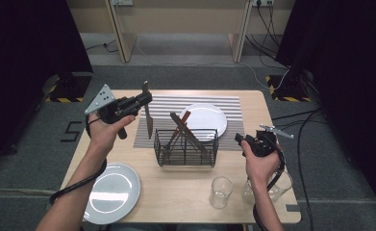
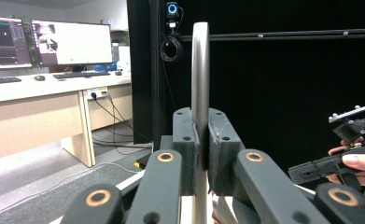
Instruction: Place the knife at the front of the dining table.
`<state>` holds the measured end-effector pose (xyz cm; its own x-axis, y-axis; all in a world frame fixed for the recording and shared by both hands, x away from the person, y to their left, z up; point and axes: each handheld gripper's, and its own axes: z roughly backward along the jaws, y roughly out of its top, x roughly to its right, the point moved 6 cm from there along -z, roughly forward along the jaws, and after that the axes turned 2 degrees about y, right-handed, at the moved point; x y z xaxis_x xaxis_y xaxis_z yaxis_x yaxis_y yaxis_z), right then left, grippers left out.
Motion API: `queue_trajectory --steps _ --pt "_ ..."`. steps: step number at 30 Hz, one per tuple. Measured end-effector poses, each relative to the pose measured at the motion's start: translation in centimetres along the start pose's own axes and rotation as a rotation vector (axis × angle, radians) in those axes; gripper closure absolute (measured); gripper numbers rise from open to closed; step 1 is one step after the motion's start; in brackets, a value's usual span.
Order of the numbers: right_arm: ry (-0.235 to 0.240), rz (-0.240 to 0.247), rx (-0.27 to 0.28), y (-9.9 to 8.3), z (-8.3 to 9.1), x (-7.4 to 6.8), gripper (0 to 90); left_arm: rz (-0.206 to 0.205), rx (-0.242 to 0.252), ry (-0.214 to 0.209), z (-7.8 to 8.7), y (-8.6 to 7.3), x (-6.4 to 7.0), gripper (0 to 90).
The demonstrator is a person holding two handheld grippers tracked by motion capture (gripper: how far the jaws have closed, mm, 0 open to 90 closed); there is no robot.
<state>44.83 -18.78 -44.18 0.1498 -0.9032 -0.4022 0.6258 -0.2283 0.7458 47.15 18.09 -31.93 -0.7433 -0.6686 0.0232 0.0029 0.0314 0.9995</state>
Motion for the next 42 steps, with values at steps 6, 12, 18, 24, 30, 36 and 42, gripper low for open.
queue_trajectory --steps 6,12,18,24,30,36,42 --pt "0.000 0.001 0.001 0.0 0.0 0.0 52.4 0.004 -0.005 0.003 0.0 -0.4 -0.2 83.3" --pt "-0.001 0.004 -0.002 -0.1 -0.1 0.1 52.5 0.012 -0.015 0.009 0.0 -1.1 -0.6 83.3" --pt "-0.001 0.004 -0.001 -0.1 -0.1 0.1 52.5 0.019 -0.017 0.011 0.0 -1.4 -0.8 83.3" --pt "0.000 0.000 0.000 0.0 0.0 0.1 52.5 0.020 -0.015 0.013 -0.1 -1.5 -0.9 83.3" --pt "-0.001 0.002 0.000 0.0 0.0 0.1 52.5 0.020 -0.021 0.014 -0.1 -1.6 -1.1 83.3" --pt "-0.002 -0.001 0.002 0.0 0.0 0.1 52.5 0.024 -0.021 0.018 -0.1 -1.7 -1.3 83.3" --pt "-0.002 -0.001 0.003 0.0 0.0 0.1 52.6 0.027 -0.029 0.023 -0.2 -2.0 -1.5 83.3"
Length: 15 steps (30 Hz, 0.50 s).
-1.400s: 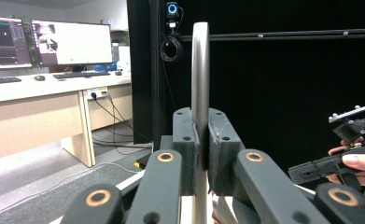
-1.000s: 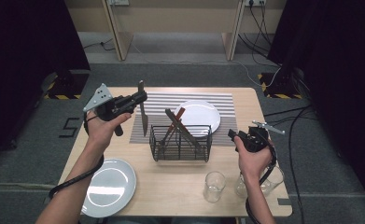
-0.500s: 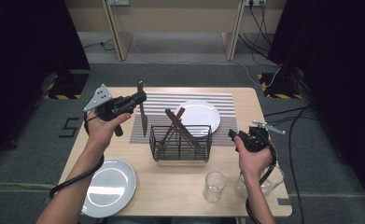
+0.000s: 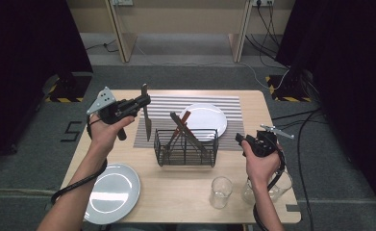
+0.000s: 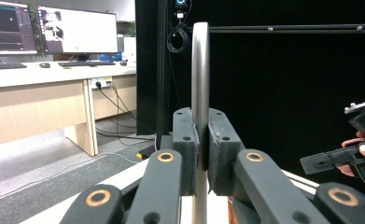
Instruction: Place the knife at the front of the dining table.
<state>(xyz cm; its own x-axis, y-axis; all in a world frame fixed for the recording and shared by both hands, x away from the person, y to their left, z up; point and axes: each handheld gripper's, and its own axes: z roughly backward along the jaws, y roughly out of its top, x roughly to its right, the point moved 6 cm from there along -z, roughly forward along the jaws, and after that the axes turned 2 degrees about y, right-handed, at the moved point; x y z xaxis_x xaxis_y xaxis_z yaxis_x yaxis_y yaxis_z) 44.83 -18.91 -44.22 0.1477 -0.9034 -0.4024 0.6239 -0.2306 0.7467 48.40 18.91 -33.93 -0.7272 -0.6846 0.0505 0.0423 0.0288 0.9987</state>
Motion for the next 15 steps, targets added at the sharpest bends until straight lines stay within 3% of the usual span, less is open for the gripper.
queue_trajectory --steps 15 --pt "0.002 -0.002 -0.001 0.0 0.0 0.0 52.6 0.020 -0.024 0.018 -0.1 -1.1 -1.1 83.3"
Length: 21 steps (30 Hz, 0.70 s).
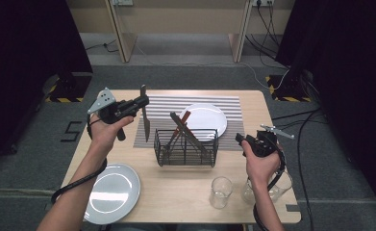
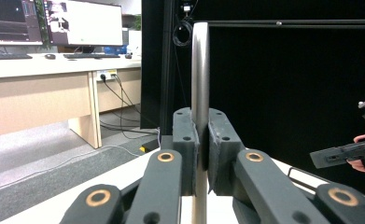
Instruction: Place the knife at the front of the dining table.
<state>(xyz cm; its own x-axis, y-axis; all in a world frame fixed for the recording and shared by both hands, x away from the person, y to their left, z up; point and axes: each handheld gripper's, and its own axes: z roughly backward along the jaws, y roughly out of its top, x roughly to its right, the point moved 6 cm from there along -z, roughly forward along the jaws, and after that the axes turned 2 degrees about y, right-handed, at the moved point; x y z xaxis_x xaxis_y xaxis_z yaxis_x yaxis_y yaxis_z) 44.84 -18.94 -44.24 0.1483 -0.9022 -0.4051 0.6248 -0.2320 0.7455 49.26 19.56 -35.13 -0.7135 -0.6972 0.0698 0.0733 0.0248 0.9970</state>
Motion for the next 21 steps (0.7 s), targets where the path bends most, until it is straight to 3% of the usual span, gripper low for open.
queue_trajectory --steps 21 --pt "0.001 -0.003 -0.002 -0.1 -0.1 0.0 52.6 0.026 -0.025 0.019 -0.3 -1.4 -1.1 83.3"
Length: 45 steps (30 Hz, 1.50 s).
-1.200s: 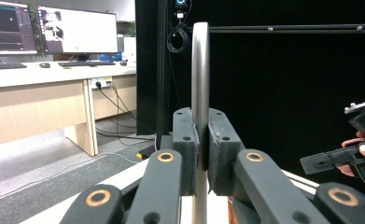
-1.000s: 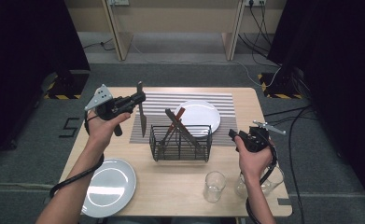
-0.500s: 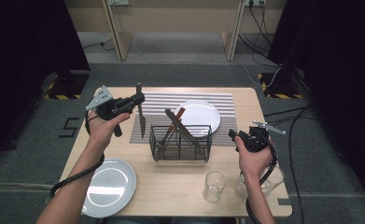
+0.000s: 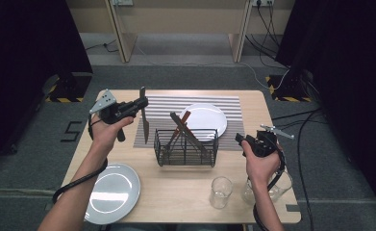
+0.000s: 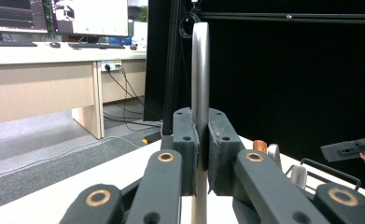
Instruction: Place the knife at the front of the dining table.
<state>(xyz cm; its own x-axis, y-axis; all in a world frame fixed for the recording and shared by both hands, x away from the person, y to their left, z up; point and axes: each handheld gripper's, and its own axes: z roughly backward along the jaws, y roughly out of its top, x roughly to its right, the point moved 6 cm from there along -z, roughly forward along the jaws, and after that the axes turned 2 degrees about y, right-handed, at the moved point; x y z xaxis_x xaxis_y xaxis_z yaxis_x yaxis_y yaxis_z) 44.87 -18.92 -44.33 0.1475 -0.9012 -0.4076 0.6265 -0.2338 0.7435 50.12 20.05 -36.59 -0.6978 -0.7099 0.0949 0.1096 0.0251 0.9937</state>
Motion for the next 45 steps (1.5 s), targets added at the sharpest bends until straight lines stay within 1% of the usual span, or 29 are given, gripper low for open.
queue_trajectory --steps 21,27,45 --pt "-0.002 0.001 0.002 0.0 0.0 0.0 52.6 0.022 -0.023 0.013 -0.4 -1.0 -0.8 83.3" --pt "-0.001 0.001 0.002 0.0 0.0 0.0 52.6 0.030 -0.036 0.020 -0.7 -1.4 -1.2 83.3" --pt "0.000 0.002 0.002 0.0 0.0 0.0 52.5 0.064 -0.063 0.034 -1.1 -2.7 -2.2 83.3"
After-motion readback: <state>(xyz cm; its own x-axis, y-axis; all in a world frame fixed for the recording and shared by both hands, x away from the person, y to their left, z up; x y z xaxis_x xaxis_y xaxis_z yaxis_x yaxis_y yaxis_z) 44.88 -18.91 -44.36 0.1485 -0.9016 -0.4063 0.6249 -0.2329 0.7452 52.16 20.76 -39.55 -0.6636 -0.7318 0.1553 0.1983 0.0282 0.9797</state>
